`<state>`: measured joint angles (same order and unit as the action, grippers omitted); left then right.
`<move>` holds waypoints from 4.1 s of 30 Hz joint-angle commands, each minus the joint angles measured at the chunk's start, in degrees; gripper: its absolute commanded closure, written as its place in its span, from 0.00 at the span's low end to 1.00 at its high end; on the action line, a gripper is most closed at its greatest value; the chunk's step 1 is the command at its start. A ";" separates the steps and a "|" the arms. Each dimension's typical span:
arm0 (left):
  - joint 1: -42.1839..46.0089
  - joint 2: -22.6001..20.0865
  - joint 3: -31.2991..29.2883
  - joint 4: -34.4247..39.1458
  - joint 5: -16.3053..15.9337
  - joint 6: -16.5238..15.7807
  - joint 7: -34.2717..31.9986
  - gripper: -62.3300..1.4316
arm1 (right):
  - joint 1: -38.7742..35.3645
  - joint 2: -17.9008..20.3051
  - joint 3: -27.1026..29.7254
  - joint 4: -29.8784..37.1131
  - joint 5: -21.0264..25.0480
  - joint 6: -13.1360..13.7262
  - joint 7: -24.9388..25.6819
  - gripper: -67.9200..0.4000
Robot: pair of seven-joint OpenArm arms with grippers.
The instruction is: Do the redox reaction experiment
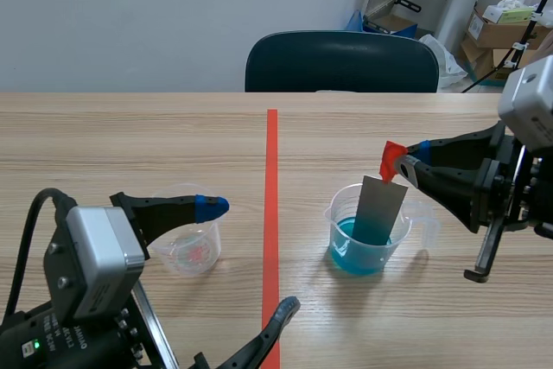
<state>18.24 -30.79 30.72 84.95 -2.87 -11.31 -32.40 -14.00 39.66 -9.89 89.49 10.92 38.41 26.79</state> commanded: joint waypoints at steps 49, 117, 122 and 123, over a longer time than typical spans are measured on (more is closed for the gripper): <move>-0.17 0.28 -0.15 0.50 -0.50 0.07 3.52 0.00 | 0.35 1.14 15.96 26.29 31.93 4.31 -37.81 0.98; -0.20 0.28 -0.15 0.50 -0.48 0.09 -0.20 0.00 | 0.35 1.09 22.71 34.60 47.84 4.31 -53.46 0.98; -0.20 0.28 -0.15 0.50 -0.48 0.09 -0.20 0.00 | 0.35 1.09 22.71 34.60 47.87 4.31 -53.46 0.98; -0.20 0.28 -0.15 0.50 -0.48 0.09 -0.20 0.00 | 0.35 1.09 22.71 34.60 47.87 4.31 -53.46 0.98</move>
<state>18.24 -30.79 30.72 84.95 -2.85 -11.31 -31.75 -14.02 39.72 12.32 123.50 58.15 42.37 -27.33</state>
